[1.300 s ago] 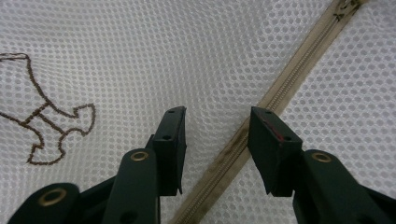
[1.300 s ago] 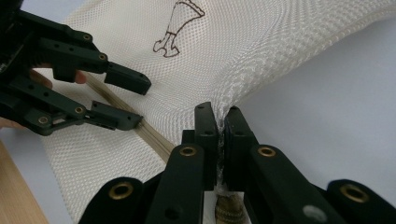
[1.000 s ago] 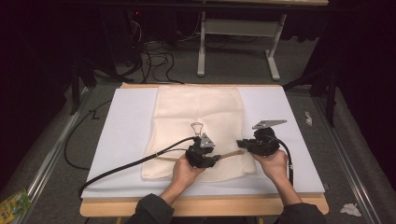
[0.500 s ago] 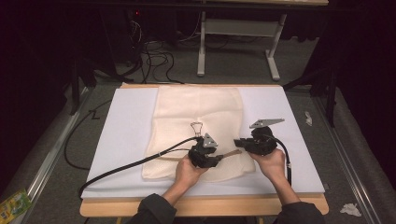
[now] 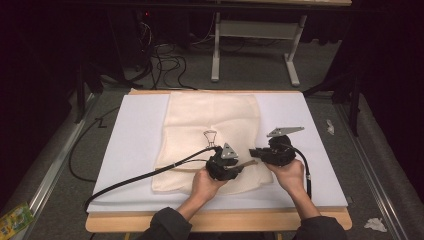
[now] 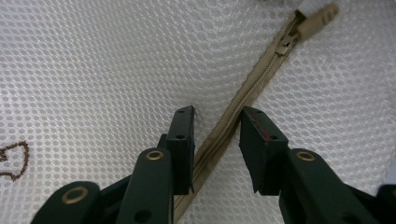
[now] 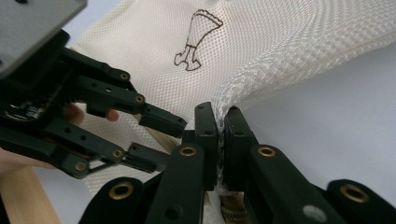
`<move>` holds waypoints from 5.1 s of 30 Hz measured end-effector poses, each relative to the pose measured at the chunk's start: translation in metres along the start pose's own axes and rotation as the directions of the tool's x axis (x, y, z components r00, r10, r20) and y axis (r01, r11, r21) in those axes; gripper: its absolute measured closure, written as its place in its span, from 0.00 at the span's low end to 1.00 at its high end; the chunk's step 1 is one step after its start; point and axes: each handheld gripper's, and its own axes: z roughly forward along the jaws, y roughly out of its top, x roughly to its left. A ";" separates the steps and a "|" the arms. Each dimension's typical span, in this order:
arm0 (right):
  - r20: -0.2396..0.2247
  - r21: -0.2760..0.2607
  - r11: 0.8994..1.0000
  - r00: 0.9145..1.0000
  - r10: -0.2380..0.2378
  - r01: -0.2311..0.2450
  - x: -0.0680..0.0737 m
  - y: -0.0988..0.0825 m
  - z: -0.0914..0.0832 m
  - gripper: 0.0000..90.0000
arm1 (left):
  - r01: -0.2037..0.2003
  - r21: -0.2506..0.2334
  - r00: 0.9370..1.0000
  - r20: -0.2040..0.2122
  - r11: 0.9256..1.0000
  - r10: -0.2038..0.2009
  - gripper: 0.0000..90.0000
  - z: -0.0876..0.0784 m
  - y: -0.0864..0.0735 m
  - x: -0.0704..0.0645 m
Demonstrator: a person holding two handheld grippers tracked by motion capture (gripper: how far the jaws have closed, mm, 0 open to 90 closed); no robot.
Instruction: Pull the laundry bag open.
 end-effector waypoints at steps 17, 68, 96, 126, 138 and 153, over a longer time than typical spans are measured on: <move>0.018 -0.001 1.000 1.000 0.004 -0.004 -0.003 -0.001 0.000 0.98 | -0.034 -0.076 0.998 0.055 0.997 0.039 0.74 -0.010 0.002 -0.013; 0.020 0.005 1.000 1.000 -0.020 0.020 -0.009 -0.012 -0.002 0.98 | -0.044 -0.067 0.991 0.122 0.997 0.052 0.97 -0.011 0.012 -0.014; 0.011 -0.002 0.999 0.999 -0.037 0.037 -0.011 -0.014 0.001 0.98 | -0.050 -0.050 0.993 0.100 0.998 0.054 0.97 -0.021 0.011 -0.011; 0.008 -0.015 0.999 0.999 -0.034 0.034 -0.014 -0.015 -0.003 0.98 | -0.030 -0.054 0.995 0.095 0.998 0.035 0.97 -0.032 0.005 -0.003; 0.006 -0.008 0.999 0.999 -0.048 0.049 -0.012 -0.014 -0.002 0.98 | -0.031 -0.055 0.995 0.093 0.998 0.036 0.97 -0.036 0.002 -0.002; 0.017 -0.014 0.999 0.999 -0.033 0.033 -0.016 -0.017 -0.008 0.98 | -0.022 -0.054 0.997 0.066 0.998 0.026 0.97 -0.045 -0.002 0.005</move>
